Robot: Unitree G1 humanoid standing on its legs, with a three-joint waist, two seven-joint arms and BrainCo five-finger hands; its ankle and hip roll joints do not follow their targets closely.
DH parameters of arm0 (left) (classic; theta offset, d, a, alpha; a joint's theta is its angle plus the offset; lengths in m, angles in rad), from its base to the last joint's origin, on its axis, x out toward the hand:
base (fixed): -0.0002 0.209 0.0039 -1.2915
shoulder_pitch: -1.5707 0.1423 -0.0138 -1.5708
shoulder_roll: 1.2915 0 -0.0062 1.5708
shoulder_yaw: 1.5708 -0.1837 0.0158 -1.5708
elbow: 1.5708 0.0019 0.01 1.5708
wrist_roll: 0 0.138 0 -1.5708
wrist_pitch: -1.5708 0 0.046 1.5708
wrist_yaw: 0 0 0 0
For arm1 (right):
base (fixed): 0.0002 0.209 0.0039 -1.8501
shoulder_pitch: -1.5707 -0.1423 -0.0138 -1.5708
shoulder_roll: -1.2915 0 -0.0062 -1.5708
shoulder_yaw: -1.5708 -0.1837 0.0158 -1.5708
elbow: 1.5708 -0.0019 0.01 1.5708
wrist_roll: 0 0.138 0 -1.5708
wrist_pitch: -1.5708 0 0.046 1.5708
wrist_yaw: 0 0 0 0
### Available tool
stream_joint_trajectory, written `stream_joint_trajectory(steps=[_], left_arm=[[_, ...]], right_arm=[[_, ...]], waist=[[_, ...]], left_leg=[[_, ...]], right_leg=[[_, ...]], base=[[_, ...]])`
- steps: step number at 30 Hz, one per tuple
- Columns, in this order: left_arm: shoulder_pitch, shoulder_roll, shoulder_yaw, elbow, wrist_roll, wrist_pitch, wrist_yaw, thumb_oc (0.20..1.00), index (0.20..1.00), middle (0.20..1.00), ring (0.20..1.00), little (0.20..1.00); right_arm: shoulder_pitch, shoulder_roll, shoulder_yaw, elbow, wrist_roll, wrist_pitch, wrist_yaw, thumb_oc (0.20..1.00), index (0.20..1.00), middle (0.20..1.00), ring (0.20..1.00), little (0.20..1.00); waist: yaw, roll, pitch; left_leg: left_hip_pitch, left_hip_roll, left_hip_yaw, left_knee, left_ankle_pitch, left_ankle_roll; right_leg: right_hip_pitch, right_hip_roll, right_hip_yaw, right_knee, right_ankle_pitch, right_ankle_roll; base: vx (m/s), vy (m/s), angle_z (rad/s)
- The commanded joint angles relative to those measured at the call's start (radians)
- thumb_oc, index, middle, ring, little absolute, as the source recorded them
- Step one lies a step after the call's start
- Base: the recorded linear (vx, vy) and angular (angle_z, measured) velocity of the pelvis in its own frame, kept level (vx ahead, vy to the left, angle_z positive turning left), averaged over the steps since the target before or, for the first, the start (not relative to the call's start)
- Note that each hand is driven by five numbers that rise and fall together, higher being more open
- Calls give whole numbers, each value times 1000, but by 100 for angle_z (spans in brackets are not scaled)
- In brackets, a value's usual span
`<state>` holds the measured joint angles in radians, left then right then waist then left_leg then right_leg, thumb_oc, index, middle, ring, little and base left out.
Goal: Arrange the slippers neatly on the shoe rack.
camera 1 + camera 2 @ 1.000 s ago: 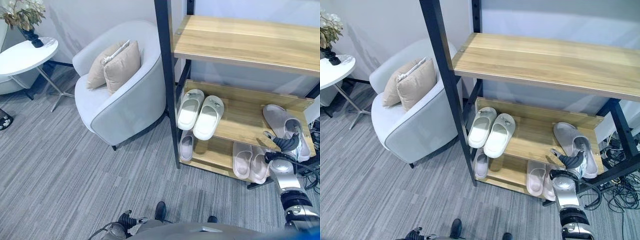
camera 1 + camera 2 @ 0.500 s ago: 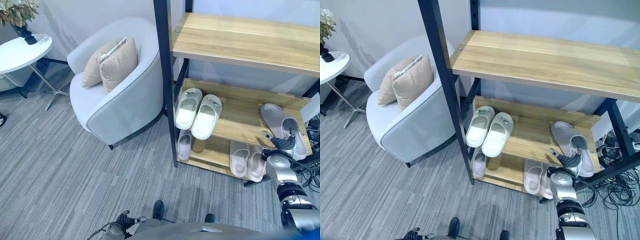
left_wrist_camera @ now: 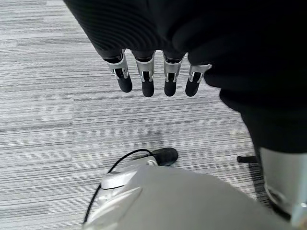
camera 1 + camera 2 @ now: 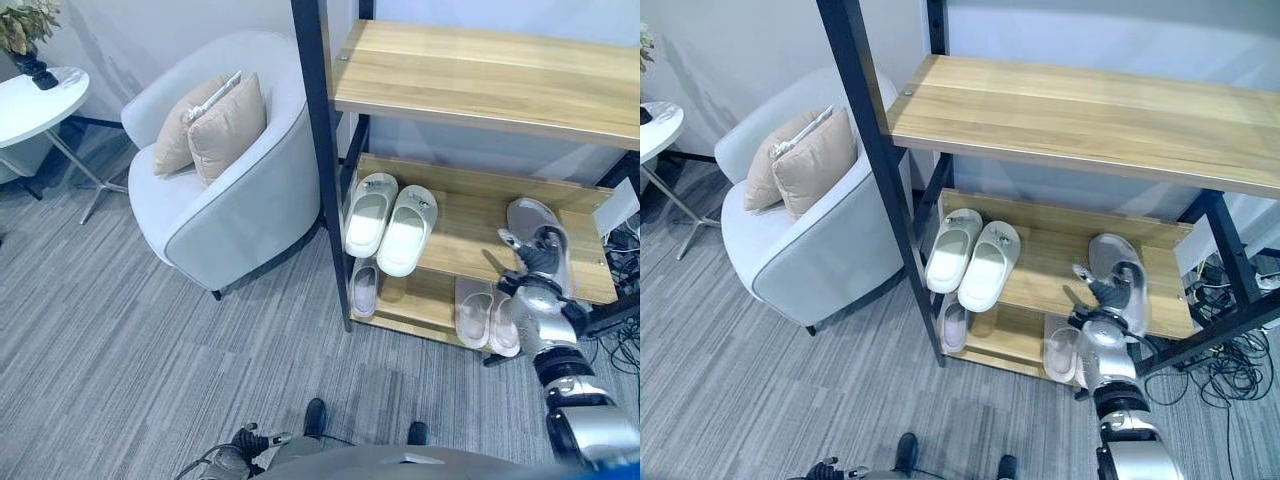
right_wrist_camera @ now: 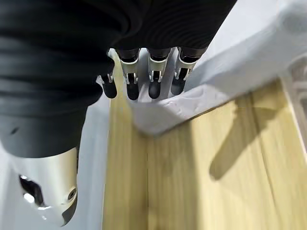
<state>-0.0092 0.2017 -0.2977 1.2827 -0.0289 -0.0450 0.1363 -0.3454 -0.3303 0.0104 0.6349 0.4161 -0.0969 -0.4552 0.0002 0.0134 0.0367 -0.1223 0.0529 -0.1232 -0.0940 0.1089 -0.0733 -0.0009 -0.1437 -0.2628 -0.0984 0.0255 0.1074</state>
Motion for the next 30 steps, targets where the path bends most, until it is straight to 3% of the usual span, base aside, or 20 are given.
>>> stream_joint_trajectory(steps=[1,7,10,17,20,24,27,30], left_arm=[[-66,-21,-11,100,-5,2,8,1000,1000,1000,1000,1000],[-60,-11,-8,104,6,1,-1,1000,1000,1000,1000,1000],[-50,-4,1,108,15,-7,-3,1000,1000,1000,1000,1000],[-49,13,4,105,29,-15,-4,1000,1000,1000,1000,1000],[-42,11,4,108,33,-17,-13,1000,1000,1000,1000,1000],[-39,12,-2,107,48,-30,-27,1000,1000,1000,1000,1000],[-36,14,11,106,80,-36,-35,1000,1000,1000,1000,1000],[-40,21,17,100,117,-46,-28,1000,1000,1000,1000,1000]], right_arm=[[-39,-28,-16,15,16,-56,28,1000,1000,1000,1000,1000],[-39,-25,-3,55,50,-56,71,1000,1000,1000,1000,1000],[-43,-10,-34,59,108,-114,94,1000,1000,1000,1000,1000],[-48,-34,-47,7,156,-165,132,1000,1000,1000,1000,1000],[-57,-69,-41,-17,116,-156,144,1000,1000,1000,1000,1000],[-62,-153,-49,-21,-22,-143,128,1000,1000,1000,1000,1000],[-33,-254,-50,-50,-303,-97,59,1000,1000,1000,1000,1000],[-3,-330,-75,-100,-478,-57,3,1000,1000,1000,1000,1000]], waist=[[27,-37,10],[30,-41,12],[35,-40,14],[35,-43,15],[31,-44,15],[29,-46,12],[31,-46,12],[31,-47,14]], left_leg=[[33,-10,7,7,-119,-4],[38,-11,11,7,-122,-3],[41,-13,10,7,-123,-2],[47,-12,15,7,-126,-2],[50,-9,19,7,-126,-2],[52,-6,20,7,-127,-2],[53,-6,18,7,-129,-1],[52,-7,12,7,-132,0]], right_leg=[[27,-32,-11,11,-36,41],[28,-36,-12,11,-33,43],[31,-37,-13,11,-35,43],[39,-36,-12,11,-35,44],[40,-35,-9,11,-35,42],[40,-32,-10,11,-38,42],[44,-31,-14,11,-42,44],[48,-27,-19,11,-45,44]], base=[[0,0,0],[0,0,0],[0,0,0],[0,0,0],[0,0,0],[0,0,0],[0,0,0],[7,-7,-1]])
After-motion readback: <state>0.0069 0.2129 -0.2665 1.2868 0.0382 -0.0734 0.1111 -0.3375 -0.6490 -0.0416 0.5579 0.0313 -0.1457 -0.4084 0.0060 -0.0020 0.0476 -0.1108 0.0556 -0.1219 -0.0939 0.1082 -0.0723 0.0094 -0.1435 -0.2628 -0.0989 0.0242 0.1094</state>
